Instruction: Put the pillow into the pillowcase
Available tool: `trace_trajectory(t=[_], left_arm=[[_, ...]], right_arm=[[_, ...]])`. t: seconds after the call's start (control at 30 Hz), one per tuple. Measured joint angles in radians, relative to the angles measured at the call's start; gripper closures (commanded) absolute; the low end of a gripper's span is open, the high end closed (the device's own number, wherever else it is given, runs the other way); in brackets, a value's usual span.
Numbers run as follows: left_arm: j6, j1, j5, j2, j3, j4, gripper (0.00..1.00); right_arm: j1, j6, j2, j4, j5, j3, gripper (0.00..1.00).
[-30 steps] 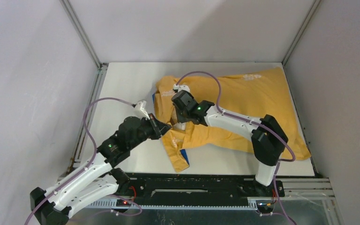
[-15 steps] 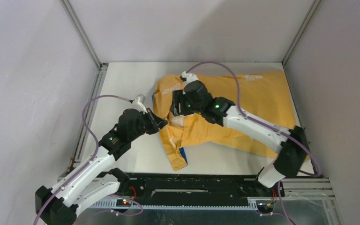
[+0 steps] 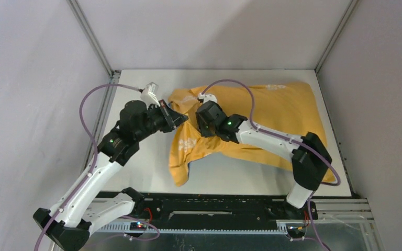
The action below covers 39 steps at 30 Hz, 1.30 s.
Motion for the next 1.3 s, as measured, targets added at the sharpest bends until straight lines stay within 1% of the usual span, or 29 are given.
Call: trace_trajectory(t=[0.07,0.13,0.27,0.3,0.4,0.47,0.5,0.57,0.67,0.77,0.87,1.0,1.17,1.23,1.3], left_arm=[[0.006,0.0,0.011,0.0,0.029,-0.021,1.0],[0.009,0.001,0.014,0.006,0.029,-0.038,1.0],[0.009,0.002,0.026,0.036,0.014,-0.015,1.0],[0.009,0.004,0.026,0.041,0.001,-0.003,0.95],[0.008,0.01,0.027,0.054,-0.074,0.032,0.59],[0.016,0.012,0.018,0.064,-0.115,0.026,0.39],[0.024,0.014,0.01,0.066,-0.126,0.017,0.34],[0.031,0.016,-0.014,0.063,-0.134,-0.007,0.33],[0.037,0.018,-0.058,0.031,-0.134,-0.03,0.36],[0.042,0.022,-0.097,-0.016,-0.134,-0.043,0.4],[0.046,0.032,-0.116,-0.035,-0.134,-0.043,0.41],[0.048,0.036,-0.126,-0.005,-0.134,-0.043,0.42],[0.054,0.036,-0.125,0.061,-0.134,-0.038,0.4],[0.053,0.035,-0.124,0.087,-0.134,-0.033,0.39],[0.053,0.035,-0.12,0.111,-0.134,-0.021,0.38]], right_arm=[[-0.004,0.017,0.043,0.019,-0.027,-0.016,0.53],[0.001,0.026,0.052,0.034,-0.046,-0.021,0.47],[0.01,0.032,-0.009,0.042,-0.071,-0.023,0.41],[0.01,0.032,-0.03,0.04,-0.071,-0.023,0.4],[0.012,0.028,-0.123,0.027,-0.057,-0.025,0.39],[0.014,0.021,-0.191,0.019,-0.036,-0.024,0.4],[0.015,0.014,-0.218,0.013,-0.021,-0.017,0.41],[0.019,-0.006,-0.241,0.001,0.005,0.011,0.44],[0.024,-0.039,-0.22,-0.025,0.035,0.073,0.49],[0.039,-0.078,-0.155,-0.053,0.072,0.132,0.51],[0.065,-0.108,-0.065,-0.098,0.108,0.195,0.5],[0.103,-0.135,0.053,-0.169,0.171,0.257,0.49],[0.125,-0.136,0.106,-0.25,0.222,0.257,0.49],[0.125,-0.133,0.108,-0.272,0.24,0.256,0.51],[0.124,-0.133,0.108,-0.277,0.253,0.256,0.58]])
